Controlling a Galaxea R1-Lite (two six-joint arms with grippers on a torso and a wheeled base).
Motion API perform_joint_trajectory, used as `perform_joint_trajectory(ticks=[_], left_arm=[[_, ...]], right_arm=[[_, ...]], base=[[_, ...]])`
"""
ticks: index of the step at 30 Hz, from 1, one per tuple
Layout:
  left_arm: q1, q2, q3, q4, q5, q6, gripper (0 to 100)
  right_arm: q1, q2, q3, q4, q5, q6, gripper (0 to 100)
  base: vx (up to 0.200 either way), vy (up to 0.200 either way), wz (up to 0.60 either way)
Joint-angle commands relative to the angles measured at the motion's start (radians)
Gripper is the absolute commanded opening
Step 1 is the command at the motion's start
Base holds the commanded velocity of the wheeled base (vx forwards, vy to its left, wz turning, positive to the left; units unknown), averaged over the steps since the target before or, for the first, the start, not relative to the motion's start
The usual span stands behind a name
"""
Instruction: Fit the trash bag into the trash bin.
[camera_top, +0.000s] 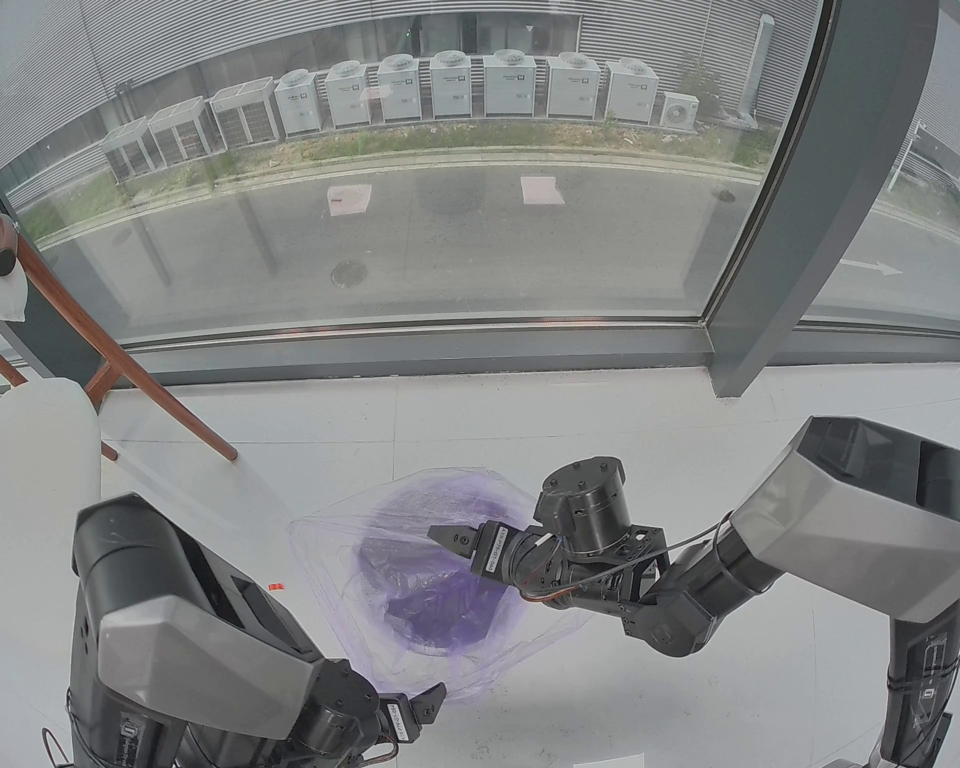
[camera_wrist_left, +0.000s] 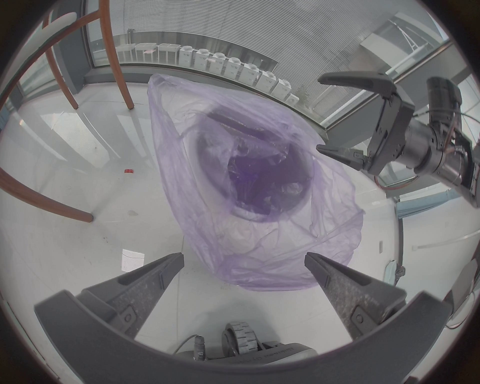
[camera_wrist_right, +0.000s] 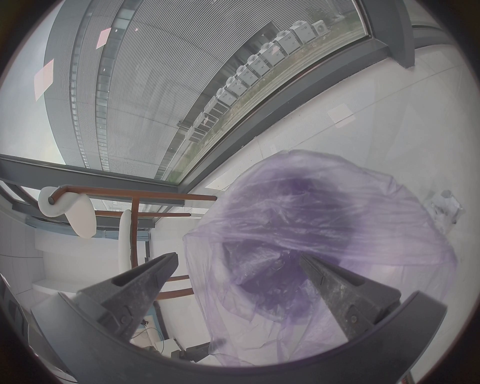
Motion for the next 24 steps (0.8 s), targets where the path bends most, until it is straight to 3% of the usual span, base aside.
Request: perform_joint_trajectory(ticks=[1, 6, 14, 24], left_arm=[[-0.035, 0.056, 0.000, -0.018, 0.023, 0.001, 100], [-0.041, 0.060, -0.002, -0.018, 0.029, -0.002, 100], [-0.041, 0.073, 0.004, -0.018, 0.047, -0.007, 100], [-0.055, 0.083, 0.003, -0.018, 0.080, -0.008, 100]], right_arm=[[0.040, 0.022, 0.000, 0.000, 0.002, 0.002, 100], [0.070, 0.097, -0.019, -0.011, -0.007, -0.009, 100], [0.014, 0.160, -0.155, -0.005, -0.012, -0.025, 100], [-0.054, 0.097, -0.241, -0.012, -0.013, -0.072, 100]], base=[[0.000, 0.000, 0.00], [0.000, 0.000, 0.00], [0.000, 0.000, 0.00], [0.000, 0.000, 0.00]])
